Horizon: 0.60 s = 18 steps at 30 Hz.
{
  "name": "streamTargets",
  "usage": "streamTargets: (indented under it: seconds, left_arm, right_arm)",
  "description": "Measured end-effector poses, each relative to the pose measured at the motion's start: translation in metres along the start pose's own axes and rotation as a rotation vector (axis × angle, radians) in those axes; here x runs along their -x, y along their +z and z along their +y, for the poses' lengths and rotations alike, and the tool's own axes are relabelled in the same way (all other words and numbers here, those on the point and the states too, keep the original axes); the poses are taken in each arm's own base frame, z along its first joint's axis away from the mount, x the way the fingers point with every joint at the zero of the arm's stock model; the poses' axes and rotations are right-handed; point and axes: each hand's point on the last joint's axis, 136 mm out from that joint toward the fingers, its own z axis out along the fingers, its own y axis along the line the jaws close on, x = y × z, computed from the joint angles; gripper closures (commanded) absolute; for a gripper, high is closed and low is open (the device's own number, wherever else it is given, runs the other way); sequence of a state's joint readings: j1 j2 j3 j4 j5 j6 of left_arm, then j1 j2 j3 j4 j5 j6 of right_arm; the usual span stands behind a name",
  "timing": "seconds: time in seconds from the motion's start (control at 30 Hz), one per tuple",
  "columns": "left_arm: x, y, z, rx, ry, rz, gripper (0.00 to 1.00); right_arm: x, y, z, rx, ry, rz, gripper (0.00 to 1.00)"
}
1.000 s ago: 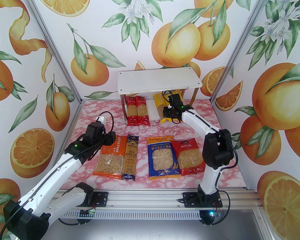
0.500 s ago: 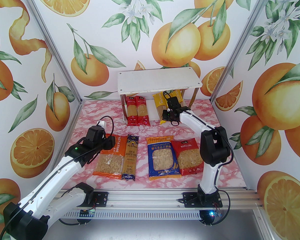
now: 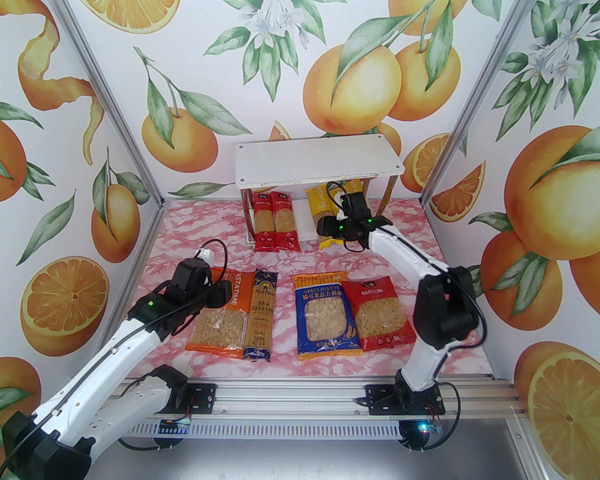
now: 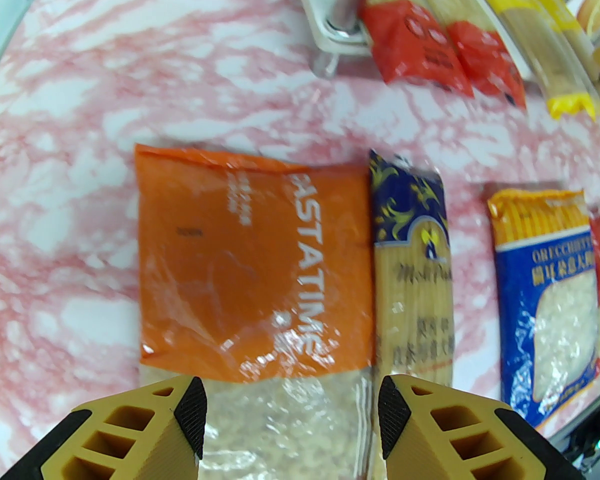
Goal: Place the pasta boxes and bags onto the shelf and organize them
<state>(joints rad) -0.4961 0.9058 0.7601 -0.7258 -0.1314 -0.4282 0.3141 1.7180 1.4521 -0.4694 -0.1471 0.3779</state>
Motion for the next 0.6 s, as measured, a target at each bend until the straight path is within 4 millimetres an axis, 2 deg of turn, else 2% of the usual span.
streamTargets:
  seconds: [0.1,0.17,0.27,0.47,0.53,0.6]
  left_arm:
    - [-0.013,-0.001,-0.017,-0.034,0.03,0.026,0.39]
    - [-0.024,0.0,-0.028,-0.053,0.048,0.048,0.39]
    - [-0.041,0.005,-0.043,-0.065,0.077,0.09,0.38]
    - [-0.071,0.022,-0.062,-0.041,0.102,0.182,0.36]
    - [-0.076,0.028,-0.064,-0.031,0.093,0.204,0.34]
    - [-0.079,0.034,-0.066,-0.027,0.085,0.221,0.28]
  right_arm:
    - [0.013,-0.037,0.013,0.028,-0.033,-0.075,0.29]
    - [0.006,-0.059,0.018,0.035,-0.049,-0.098,0.28]
    - [-0.023,-0.08,0.02,0.036,-0.071,-0.09,0.26]
    - [-0.094,-0.094,0.008,0.012,-0.082,0.009,0.25]
    - [-0.107,-0.099,0.004,0.005,-0.079,0.026,0.23]
    - [-0.114,-0.106,0.0,0.003,-0.073,0.025,0.22]
